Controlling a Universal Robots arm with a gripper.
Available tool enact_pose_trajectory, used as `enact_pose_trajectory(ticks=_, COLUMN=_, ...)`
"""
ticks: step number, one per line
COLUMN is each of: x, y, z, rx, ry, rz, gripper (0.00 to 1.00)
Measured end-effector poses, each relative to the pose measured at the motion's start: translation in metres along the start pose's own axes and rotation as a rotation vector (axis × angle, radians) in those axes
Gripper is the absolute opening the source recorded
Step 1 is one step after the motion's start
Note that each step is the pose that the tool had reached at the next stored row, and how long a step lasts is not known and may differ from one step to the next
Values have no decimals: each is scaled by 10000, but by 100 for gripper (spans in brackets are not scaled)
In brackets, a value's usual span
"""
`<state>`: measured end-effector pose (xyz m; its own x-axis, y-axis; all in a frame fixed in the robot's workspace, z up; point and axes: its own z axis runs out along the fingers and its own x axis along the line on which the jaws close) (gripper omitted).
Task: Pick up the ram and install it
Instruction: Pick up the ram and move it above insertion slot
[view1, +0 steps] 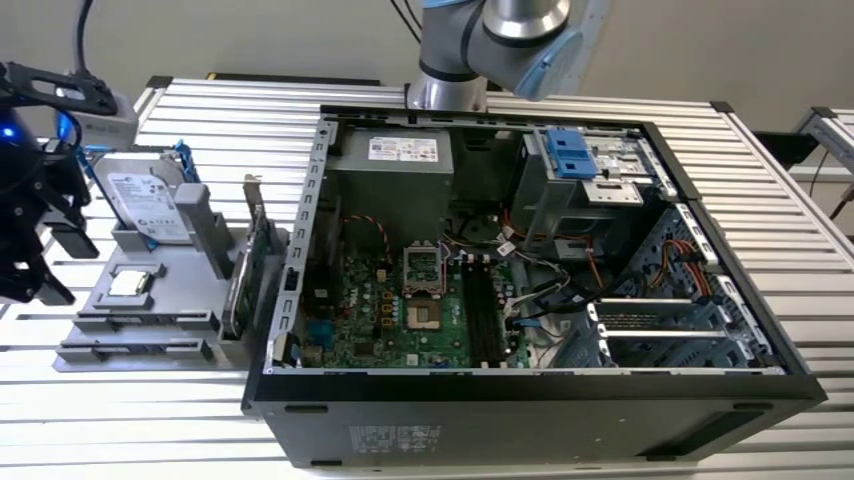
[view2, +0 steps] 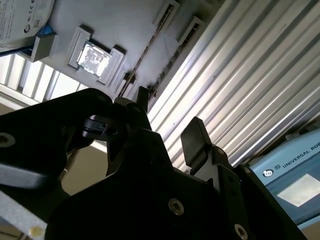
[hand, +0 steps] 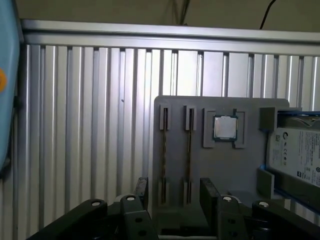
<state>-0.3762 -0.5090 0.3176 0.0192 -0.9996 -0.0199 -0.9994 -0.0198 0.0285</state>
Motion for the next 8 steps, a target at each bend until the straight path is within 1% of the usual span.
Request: enact_pose_trajectory(ticks=8, x=2, y=-3, z=78, rx=-1, ry=1, rz=-1, gripper=100)
